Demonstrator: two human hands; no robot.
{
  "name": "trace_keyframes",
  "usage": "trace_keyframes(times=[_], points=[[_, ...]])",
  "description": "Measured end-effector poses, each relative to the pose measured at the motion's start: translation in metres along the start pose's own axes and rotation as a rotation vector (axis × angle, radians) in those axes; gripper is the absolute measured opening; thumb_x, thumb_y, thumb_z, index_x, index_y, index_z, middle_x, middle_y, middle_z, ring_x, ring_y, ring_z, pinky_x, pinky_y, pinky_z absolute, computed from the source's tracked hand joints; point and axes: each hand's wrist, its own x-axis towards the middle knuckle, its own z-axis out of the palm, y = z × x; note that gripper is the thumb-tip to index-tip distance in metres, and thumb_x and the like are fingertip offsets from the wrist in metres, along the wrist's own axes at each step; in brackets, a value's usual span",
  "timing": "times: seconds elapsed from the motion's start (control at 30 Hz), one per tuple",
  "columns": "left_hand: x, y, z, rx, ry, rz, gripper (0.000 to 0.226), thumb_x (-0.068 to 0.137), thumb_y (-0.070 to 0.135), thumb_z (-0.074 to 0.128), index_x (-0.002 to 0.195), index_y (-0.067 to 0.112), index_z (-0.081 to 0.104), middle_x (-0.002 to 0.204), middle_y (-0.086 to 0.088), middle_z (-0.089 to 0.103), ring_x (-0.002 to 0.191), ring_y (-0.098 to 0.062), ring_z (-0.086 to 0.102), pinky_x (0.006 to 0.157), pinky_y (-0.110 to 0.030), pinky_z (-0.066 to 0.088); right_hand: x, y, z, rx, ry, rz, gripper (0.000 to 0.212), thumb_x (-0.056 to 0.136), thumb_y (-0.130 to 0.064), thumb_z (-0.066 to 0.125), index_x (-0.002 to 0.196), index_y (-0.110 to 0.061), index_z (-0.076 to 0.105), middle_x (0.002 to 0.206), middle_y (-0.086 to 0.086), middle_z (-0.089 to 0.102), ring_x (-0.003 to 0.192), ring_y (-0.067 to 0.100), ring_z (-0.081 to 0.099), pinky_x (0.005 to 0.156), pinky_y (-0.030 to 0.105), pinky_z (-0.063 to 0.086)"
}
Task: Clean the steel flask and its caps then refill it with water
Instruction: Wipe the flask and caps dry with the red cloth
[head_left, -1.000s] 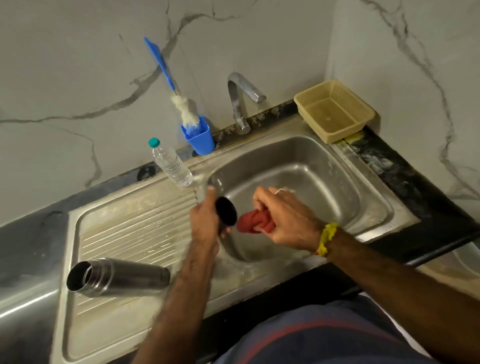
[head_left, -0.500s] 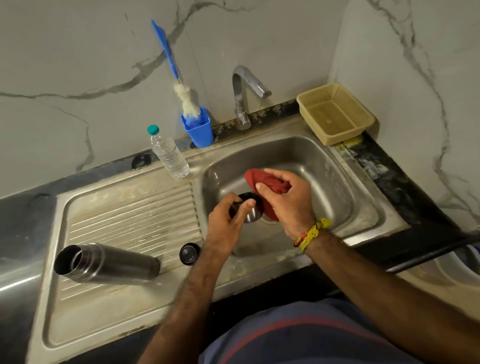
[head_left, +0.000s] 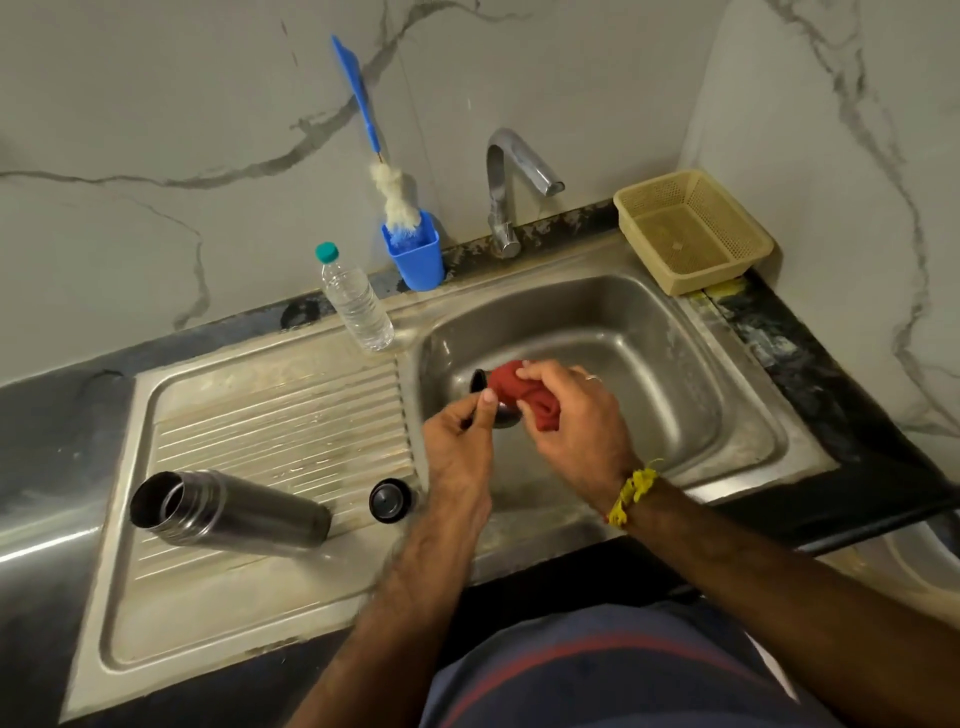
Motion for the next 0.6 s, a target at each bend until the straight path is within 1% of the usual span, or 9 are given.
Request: trace_keyframes(times=[0.1, 0.2, 0.23, 0.3, 0.37, 0.43, 0.5, 0.53, 0.6], points=[[-0.011, -0.001, 0.012, -0.129, -0.013, -0.117, 0.013, 0.097, 0.007, 0.065, 0.099, 0.003, 0.078, 0.078, 0.000, 0.077, 0.073, -0.005, 0.072, 0.078, -0.021, 0.057, 0.015, -0.001, 0.004, 0.036, 0.135, 0.075, 0.040, 0.081, -0.008, 0.071, 0.120, -0.018, 0.069, 0.112, 0.005, 0.072, 0.102, 0.026, 0.065, 0.090, 0.040, 0.054], [-0.002, 0.005, 0.010, -0.328, 0.001, -0.225, 0.014, 0.095, 0.003, 0.065, 0.090, 0.005, 0.078, 0.079, -0.005, 0.076, 0.074, -0.013, 0.069, 0.074, -0.023, 0.057, 0.000, -0.009, 0.010, -0.060, 0.148, -0.167, 0.039, 0.085, -0.005, 0.071, 0.123, -0.013, 0.070, 0.126, 0.004, 0.068, 0.113, 0.028, 0.063, 0.100, 0.040, 0.049], [-0.002, 0.006, 0.008, -0.376, -0.019, -0.260, 0.014, 0.095, 0.003, 0.066, 0.089, 0.006, 0.078, 0.083, -0.008, 0.076, 0.076, -0.015, 0.068, 0.079, -0.026, 0.057, -0.005, -0.004, 0.009, -0.085, 0.154, -0.211, 0.039, 0.084, -0.005, 0.071, 0.123, -0.013, 0.070, 0.128, 0.004, 0.068, 0.113, 0.029, 0.064, 0.100, 0.041, 0.049], [-0.004, 0.004, 0.009, -0.450, -0.042, -0.336, 0.011, 0.096, 0.006, 0.065, 0.097, 0.003, 0.076, 0.090, -0.011, 0.076, 0.077, -0.017, 0.071, 0.083, -0.029, 0.059, 0.003, 0.004, 0.007, -0.050, 0.201, -0.123, 0.040, 0.083, -0.004, 0.070, 0.121, -0.012, 0.071, 0.126, 0.004, 0.069, 0.110, 0.030, 0.065, 0.096, 0.043, 0.051], [-0.003, 0.005, 0.014, -0.515, -0.050, -0.384, 0.010, 0.097, 0.008, 0.064, 0.099, 0.004, 0.073, 0.085, -0.008, 0.075, 0.069, -0.013, 0.072, 0.073, -0.025, 0.061, 0.011, 0.005, 0.007, -0.012, 0.259, -0.053, 0.039, 0.081, -0.003, 0.070, 0.119, -0.010, 0.072, 0.123, 0.006, 0.070, 0.108, 0.030, 0.067, 0.094, 0.044, 0.053], [0.005, 0.012, 0.016, -0.587, -0.045, -0.408, 0.006, 0.093, 0.009, 0.067, 0.097, 0.007, 0.071, 0.073, -0.003, 0.070, 0.058, -0.009, 0.064, 0.059, -0.020, 0.057, 0.001, -0.003, 0.012, -0.038, 0.286, -0.177, 0.035, 0.084, -0.004, 0.071, 0.118, -0.009, 0.072, 0.125, 0.007, 0.069, 0.107, 0.031, 0.067, 0.096, 0.041, 0.052], [0.008, 0.016, 0.014, -0.644, -0.046, -0.402, 0.018, 0.089, 0.009, 0.069, 0.105, 0.003, 0.070, 0.081, -0.006, 0.072, 0.067, -0.011, 0.067, 0.066, -0.021, 0.058, -0.011, -0.003, 0.014, -0.014, 0.314, -0.256, 0.032, 0.085, -0.004, 0.072, 0.117, -0.008, 0.073, 0.124, 0.008, 0.070, 0.105, 0.029, 0.068, 0.093, 0.040, 0.054], [0.007, 0.018, 0.013, -0.663, -0.051, -0.390, 0.018, 0.090, 0.008, 0.068, 0.107, 0.002, 0.069, 0.087, -0.008, 0.074, 0.075, -0.014, 0.070, 0.073, -0.023, 0.059, -0.011, -0.002, 0.013, 0.046, 0.334, -0.198, 0.034, 0.083, -0.003, 0.073, 0.116, -0.008, 0.073, 0.122, 0.008, 0.070, 0.105, 0.026, 0.069, 0.092, 0.040, 0.055], [0.006, 0.018, 0.013, -0.679, -0.060, -0.371, 0.010, 0.093, 0.008, 0.065, 0.101, 0.004, 0.068, 0.088, -0.008, 0.074, 0.075, -0.014, 0.073, 0.080, -0.025, 0.060, -0.003, -0.004, 0.010, 0.232, 0.388, 0.038, 0.035, 0.080, -0.002, 0.076, 0.114, -0.007, 0.073, 0.116, 0.007, 0.073, 0.105, 0.019, 0.070, 0.093, 0.040, 0.056]])
